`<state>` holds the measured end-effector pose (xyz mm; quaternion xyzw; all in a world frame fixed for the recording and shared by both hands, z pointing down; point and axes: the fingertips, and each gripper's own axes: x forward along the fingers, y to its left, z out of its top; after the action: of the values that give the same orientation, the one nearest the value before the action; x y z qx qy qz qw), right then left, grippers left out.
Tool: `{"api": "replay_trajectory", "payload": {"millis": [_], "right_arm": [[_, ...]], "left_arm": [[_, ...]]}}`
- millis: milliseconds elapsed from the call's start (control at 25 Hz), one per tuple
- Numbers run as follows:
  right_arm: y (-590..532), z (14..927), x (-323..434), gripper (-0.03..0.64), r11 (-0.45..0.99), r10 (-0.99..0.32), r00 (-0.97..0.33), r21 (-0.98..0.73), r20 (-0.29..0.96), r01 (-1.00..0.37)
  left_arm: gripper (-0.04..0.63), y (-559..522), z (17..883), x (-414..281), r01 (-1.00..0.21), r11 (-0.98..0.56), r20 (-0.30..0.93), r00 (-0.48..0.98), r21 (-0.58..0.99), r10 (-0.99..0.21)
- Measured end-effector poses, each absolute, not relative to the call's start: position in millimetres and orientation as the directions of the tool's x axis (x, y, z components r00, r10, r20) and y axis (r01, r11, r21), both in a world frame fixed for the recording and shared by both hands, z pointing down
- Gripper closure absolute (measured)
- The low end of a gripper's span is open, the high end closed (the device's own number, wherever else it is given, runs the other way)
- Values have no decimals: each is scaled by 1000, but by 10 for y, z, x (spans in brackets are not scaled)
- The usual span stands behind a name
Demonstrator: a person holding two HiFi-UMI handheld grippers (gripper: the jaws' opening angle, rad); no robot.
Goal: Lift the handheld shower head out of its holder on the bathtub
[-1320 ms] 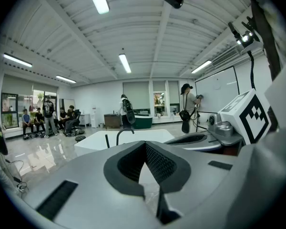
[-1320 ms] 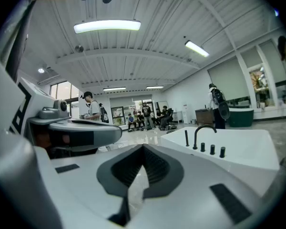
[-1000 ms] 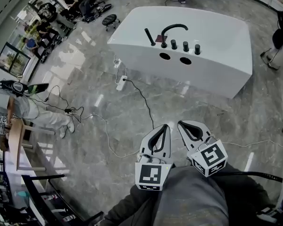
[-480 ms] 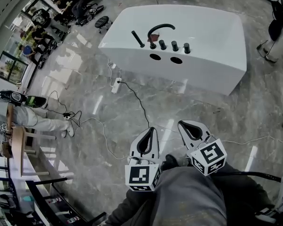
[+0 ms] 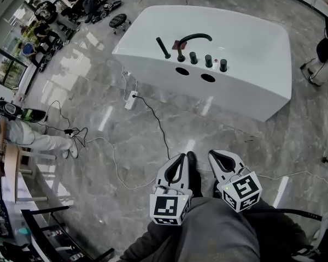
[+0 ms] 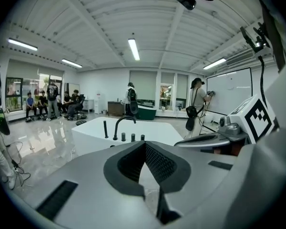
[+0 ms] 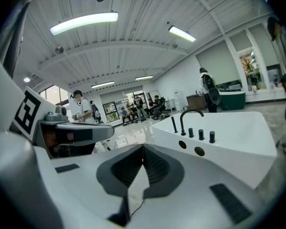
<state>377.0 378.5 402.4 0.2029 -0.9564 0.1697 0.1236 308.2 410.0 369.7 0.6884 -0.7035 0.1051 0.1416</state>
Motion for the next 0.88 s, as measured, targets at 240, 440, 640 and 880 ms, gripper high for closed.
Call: {"api": "replay_trajectory", "payload": {"millis": [240, 440, 640, 880], "right_arm": [[3085, 3960, 3142, 612, 843, -408, -866, -244, 290, -479], [2690, 3947, 2520, 612, 847, -405, -865, -235, 295, -477], [2474, 4027, 1970, 612, 853, -384, -869, -239, 312, -463], [2434, 3969, 1516, 612, 877, -361, -881, -209, 306, -432]], "left_arm": [[592, 3392, 3648, 2392, -1000, -13, 304, 20, 28, -952], [592, 3021, 3661, 1860, -999, -22, 310, 33, 37, -950], [592, 2870, 3759, 1492, -998, -42, 331, 58, 55, -942], [592, 2734, 3734, 968, -999, -15, 310, 28, 45, -950]]}}
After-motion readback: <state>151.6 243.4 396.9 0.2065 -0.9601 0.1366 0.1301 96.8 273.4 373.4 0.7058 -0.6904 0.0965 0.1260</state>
